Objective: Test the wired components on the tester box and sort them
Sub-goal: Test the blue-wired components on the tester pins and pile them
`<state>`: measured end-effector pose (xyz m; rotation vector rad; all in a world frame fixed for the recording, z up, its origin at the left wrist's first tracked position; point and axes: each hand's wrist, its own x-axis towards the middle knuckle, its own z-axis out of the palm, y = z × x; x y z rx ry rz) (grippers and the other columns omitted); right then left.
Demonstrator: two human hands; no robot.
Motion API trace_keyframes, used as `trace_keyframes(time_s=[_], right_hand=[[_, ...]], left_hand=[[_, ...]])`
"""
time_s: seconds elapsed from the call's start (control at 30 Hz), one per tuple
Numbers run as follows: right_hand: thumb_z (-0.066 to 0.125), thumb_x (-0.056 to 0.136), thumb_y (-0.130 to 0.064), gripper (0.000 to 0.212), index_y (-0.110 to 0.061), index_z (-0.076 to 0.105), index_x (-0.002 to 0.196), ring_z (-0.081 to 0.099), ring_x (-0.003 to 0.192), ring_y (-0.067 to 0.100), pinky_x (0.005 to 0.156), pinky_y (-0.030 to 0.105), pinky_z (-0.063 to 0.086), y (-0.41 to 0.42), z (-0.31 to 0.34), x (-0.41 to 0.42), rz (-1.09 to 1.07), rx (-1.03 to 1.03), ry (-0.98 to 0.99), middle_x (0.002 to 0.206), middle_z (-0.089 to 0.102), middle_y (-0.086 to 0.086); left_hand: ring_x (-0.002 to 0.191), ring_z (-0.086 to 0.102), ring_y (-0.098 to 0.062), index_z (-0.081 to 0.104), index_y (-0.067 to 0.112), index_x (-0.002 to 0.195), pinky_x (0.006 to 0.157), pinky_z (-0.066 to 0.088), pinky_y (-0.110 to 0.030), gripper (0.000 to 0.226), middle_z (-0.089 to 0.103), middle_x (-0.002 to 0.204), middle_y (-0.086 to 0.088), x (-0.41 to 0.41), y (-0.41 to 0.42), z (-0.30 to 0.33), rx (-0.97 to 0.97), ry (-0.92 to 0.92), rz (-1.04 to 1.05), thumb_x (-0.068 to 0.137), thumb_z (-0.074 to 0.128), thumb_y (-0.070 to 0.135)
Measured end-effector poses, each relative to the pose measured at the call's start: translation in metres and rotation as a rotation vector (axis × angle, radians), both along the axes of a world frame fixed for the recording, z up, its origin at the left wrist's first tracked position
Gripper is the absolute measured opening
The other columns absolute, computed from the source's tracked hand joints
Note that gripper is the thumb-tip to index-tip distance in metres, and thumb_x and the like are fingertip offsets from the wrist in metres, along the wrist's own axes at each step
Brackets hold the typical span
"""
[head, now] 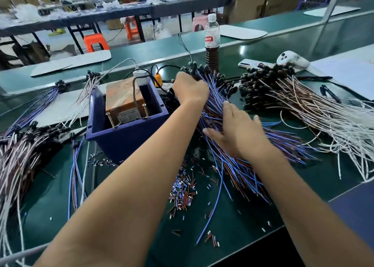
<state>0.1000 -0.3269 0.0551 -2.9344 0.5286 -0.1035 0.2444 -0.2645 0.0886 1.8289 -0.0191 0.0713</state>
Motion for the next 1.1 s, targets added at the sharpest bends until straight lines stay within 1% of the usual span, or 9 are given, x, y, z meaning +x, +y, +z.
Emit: trace_keyframes(time_s=[0.13, 0.4, 0.57, 0.63, 0.7, 0.77, 0.83, 1.0, 1.1], right_hand=[[0.043, 0.091, -0.08, 0.112, -0.008, -0.005, 0.163, 0.024, 0.155, 0.028, 0.124, 0.059, 0.021, 0.002, -0.018, 0.006, -0.02, -0.078, -0.031, 0.172, 0.015, 0.008], [0.052, 0.092, -0.072, 0.108, -0.006, 0.002, 0.162, 0.034, 0.148, 0.033, 0.117, 0.059, 0.032, 0.0, -0.021, 0.008, -0.03, -0.121, -0.039, 0.167, 0.025, 0.013], [0.056, 0.094, -0.069, 0.111, -0.004, -0.004, 0.163, 0.005, 0.16, 0.033, 0.12, 0.072, 0.003, 0.009, 0.001, 0.006, -0.145, -0.024, 0.093, 0.172, 0.012, 0.013], [0.06, 0.094, -0.065, 0.105, -0.003, 0.009, 0.163, 0.006, 0.159, 0.035, 0.12, 0.072, 0.001, 0.026, 0.012, 0.001, -0.202, -0.017, -0.001, 0.169, 0.022, 0.016], [0.065, 0.093, -0.056, 0.077, -0.007, 0.044, 0.15, 0.033, 0.149, 0.036, 0.12, 0.066, 0.019, 0.06, 0.02, -0.006, -0.104, -0.061, -0.229, 0.151, 0.05, 0.016], [0.069, 0.092, -0.04, 0.037, -0.017, 0.069, 0.12, 0.059, 0.119, 0.034, 0.101, 0.05, 0.046, 0.103, 0.023, -0.013, 0.084, -0.004, -0.426, 0.117, 0.07, 0.01], [0.069, 0.089, -0.023, 0.014, -0.024, 0.076, 0.101, 0.067, 0.096, 0.031, 0.079, 0.039, 0.054, 0.14, 0.023, -0.016, 0.214, 0.141, -0.382, 0.098, 0.074, 0.005], [0.067, 0.087, -0.021, 0.009, -0.02, 0.075, 0.093, 0.069, 0.085, 0.035, 0.071, 0.039, 0.057, 0.208, 0.011, -0.002, 0.443, 0.302, -0.062, 0.091, 0.072, 0.008], [0.061, 0.09, -0.017, 0.008, -0.012, 0.066, 0.091, 0.067, 0.084, 0.04, 0.066, 0.039, 0.052, 0.251, 0.004, 0.015, 0.531, 0.313, -0.025, 0.091, 0.068, 0.012]], left_hand=[[0.071, 0.059, -0.006, 0.053, 0.015, 0.097, 0.06, 0.048, -0.015, 0.022, 0.06, 0.078, 0.003, -0.027, 0.007, -0.013, 0.144, -0.278, 0.015, 0.09, 0.064, -0.002], [0.072, 0.064, -0.011, 0.067, 0.016, 0.088, 0.068, 0.058, -0.031, 0.011, 0.068, 0.08, 0.007, -0.094, 0.065, -0.047, 0.137, -0.443, -0.293, 0.088, 0.071, 0.005], [0.063, 0.065, -0.018, 0.069, 0.021, 0.086, 0.055, 0.057, -0.037, 0.014, 0.068, 0.079, 0.005, -0.107, 0.123, -0.039, 0.078, -0.444, -0.451, 0.089, 0.073, 0.008], [0.059, 0.064, -0.015, 0.068, 0.026, 0.083, 0.054, 0.056, -0.034, 0.016, 0.069, 0.076, 0.006, -0.111, 0.145, -0.037, 0.085, -0.404, -0.495, 0.089, 0.072, 0.011], [0.057, 0.062, -0.011, 0.067, 0.029, 0.079, 0.054, 0.054, -0.032, 0.019, 0.07, 0.073, 0.004, -0.118, 0.167, -0.035, 0.138, -0.384, -0.544, 0.087, 0.069, 0.011], [0.056, 0.055, -0.007, 0.063, 0.027, 0.072, 0.053, 0.048, -0.026, 0.023, 0.066, 0.066, 0.002, -0.122, 0.192, -0.035, 0.245, -0.37, -0.572, 0.083, 0.066, 0.006], [0.055, 0.046, -0.007, 0.055, 0.024, 0.064, 0.052, 0.04, -0.026, 0.027, 0.056, 0.059, 0.004, -0.123, 0.22, -0.035, 0.424, -0.339, -0.558, 0.079, 0.064, 0.003], [0.068, 0.06, -0.027, 0.058, 0.015, 0.068, 0.061, 0.047, -0.035, 0.01, 0.06, 0.066, -0.003, -0.114, 0.295, -0.029, 0.986, -0.173, -0.419, 0.077, 0.062, 0.015], [0.074, 0.064, -0.034, 0.057, 0.014, 0.07, 0.063, 0.052, -0.038, 0.007, 0.061, 0.07, -0.007, -0.111, 0.324, -0.024, 1.093, -0.102, -0.24, 0.077, 0.059, 0.014]])
